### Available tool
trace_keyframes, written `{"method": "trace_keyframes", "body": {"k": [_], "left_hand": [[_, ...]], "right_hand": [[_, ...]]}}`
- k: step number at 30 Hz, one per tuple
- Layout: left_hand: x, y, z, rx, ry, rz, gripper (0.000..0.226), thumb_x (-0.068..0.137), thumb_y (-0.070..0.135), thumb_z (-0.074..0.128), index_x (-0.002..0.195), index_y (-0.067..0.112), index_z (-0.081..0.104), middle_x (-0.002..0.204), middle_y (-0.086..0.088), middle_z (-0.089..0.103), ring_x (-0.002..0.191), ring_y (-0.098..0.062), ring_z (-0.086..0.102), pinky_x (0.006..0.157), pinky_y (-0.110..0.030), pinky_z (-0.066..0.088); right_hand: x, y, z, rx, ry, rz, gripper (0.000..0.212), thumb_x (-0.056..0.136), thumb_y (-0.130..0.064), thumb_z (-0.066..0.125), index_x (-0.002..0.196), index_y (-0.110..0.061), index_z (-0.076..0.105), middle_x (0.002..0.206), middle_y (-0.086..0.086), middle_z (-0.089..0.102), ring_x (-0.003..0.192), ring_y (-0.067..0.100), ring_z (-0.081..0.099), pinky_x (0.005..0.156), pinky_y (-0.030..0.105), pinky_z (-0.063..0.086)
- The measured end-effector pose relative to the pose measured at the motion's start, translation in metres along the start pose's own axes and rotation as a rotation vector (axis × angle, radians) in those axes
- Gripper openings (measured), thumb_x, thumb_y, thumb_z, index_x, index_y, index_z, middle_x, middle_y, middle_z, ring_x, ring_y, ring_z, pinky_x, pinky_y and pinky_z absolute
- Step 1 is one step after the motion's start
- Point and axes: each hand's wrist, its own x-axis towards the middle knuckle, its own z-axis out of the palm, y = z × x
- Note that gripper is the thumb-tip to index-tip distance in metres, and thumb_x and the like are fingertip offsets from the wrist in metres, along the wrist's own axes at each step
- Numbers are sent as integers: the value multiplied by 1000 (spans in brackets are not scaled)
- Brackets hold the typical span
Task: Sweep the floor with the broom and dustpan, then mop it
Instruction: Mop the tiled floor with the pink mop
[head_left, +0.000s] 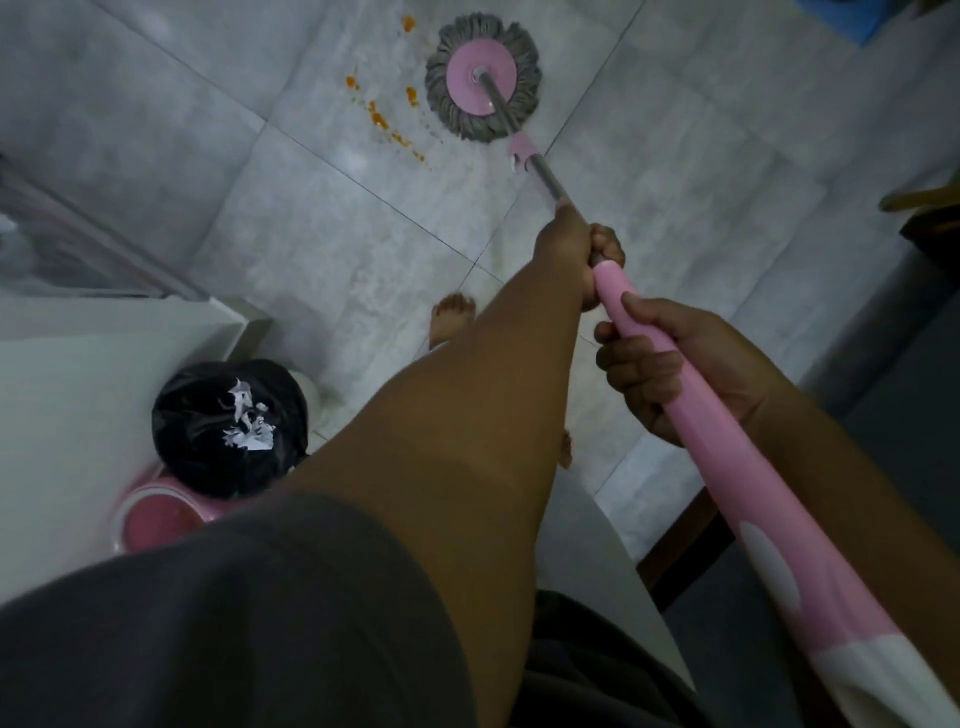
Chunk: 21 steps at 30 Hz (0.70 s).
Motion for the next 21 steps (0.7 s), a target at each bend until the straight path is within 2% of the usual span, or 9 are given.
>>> {"method": "trace_keyframes", "body": {"k": [6, 9, 21], "left_hand": [[27, 119, -12, -21, 29, 56, 56, 103, 55, 31, 64, 16, 34, 39, 4, 30, 27, -9, 27, 33, -11, 23], [36, 153, -10, -56, 32, 52, 55, 103, 54, 33, 64, 16, 34, 38, 5, 30, 24, -8, 27, 33, -8, 24], [28, 137, -11, -52, 36, 48, 58, 102, 56, 34, 61, 16, 34, 37, 4, 30, 24, -9, 27, 33, -8, 24]], "right_hand": [[72, -54, 81, -5, -42, -7, 21, 87, -32, 54, 81, -12, 48, 53, -7, 40, 32, 2, 38, 31, 11, 32], [90, -77, 98, -6, -88, 12, 22, 87, -33, 53, 82, -12, 48, 53, -8, 40, 33, 2, 39, 31, 10, 32], [87, -68, 83, -10, -98, -20, 22, 88, -33, 53, 84, -12, 50, 52, -7, 43, 33, 2, 39, 31, 12, 34]]}}
